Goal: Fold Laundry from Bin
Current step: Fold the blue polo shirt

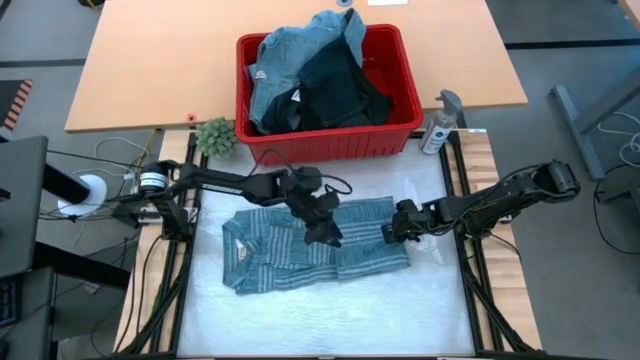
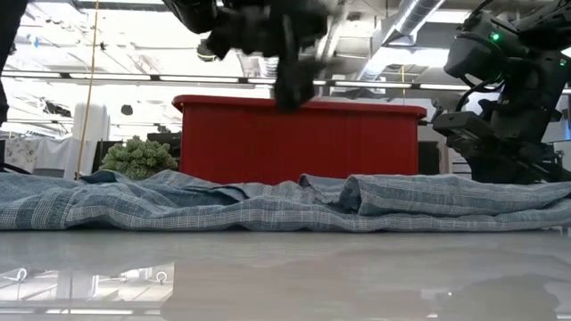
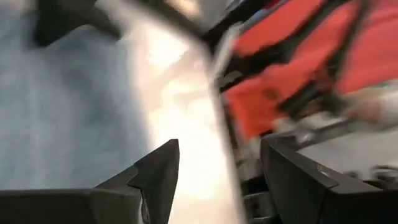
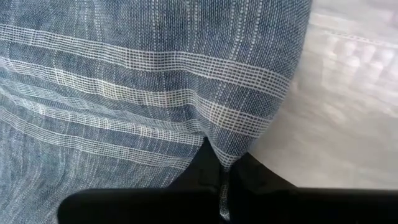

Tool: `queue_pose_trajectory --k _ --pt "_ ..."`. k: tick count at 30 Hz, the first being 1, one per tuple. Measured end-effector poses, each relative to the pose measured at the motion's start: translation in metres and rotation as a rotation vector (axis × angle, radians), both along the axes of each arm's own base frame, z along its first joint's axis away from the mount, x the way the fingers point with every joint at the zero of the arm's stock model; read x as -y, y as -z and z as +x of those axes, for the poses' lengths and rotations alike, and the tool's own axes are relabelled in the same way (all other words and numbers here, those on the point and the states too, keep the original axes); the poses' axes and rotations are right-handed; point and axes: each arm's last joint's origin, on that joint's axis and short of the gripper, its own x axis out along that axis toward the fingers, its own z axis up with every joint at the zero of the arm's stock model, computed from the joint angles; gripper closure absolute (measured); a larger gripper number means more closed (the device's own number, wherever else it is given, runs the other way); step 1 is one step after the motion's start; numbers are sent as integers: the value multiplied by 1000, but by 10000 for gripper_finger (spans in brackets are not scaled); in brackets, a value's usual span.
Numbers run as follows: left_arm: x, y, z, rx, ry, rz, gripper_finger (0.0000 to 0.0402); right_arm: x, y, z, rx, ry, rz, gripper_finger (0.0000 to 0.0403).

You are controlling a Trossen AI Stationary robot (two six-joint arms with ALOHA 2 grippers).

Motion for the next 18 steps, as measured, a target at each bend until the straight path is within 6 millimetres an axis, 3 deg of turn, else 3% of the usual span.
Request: queue_pose_trajectory --k 2,6,12,18 --pt "-10 18 -4 -107 -65 77 194 0 0 0 2 -2 -1 377" --pt "-28 44 2 -154 -117 149 218 0 0 0 3 -2 -1 377" --pt "-31 73 10 -197 -106 248 258 0 0 0 4 5 3 377" --pt "-40 95 8 -336 -290 445 291 0 -1 1 10 12 9 377"
